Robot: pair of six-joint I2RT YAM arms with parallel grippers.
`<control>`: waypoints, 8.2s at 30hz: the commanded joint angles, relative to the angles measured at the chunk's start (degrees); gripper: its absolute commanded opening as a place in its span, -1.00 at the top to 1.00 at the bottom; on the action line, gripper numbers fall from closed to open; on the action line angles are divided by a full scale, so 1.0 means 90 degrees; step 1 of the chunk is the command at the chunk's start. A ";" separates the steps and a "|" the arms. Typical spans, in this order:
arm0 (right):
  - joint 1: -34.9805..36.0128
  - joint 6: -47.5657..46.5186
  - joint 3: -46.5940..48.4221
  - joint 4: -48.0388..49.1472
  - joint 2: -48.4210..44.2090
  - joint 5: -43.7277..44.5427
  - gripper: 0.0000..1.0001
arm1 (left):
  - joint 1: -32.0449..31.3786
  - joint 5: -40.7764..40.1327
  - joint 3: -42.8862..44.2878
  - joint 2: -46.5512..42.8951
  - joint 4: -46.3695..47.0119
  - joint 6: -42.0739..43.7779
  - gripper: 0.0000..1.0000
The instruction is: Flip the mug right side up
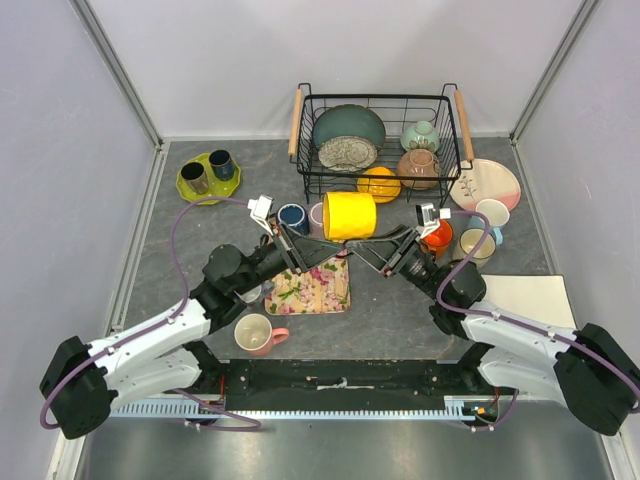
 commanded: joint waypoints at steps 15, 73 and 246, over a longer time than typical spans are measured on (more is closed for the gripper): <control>-0.0028 0.0672 0.1038 0.1799 0.1201 -0.0995 1.00 | -0.0139 0.1078 -0.0296 -0.0157 -0.0026 0.0149 0.96; 0.0646 -0.7453 0.5374 -0.9588 0.3788 0.2002 1.00 | -0.0061 -0.4197 -0.0227 -0.4395 -0.6394 0.2924 -0.46; -0.1532 0.0631 0.0922 -0.0783 -0.0294 -0.1943 1.00 | -0.0051 -0.0740 -0.0990 -0.1867 -0.1044 0.1918 -0.64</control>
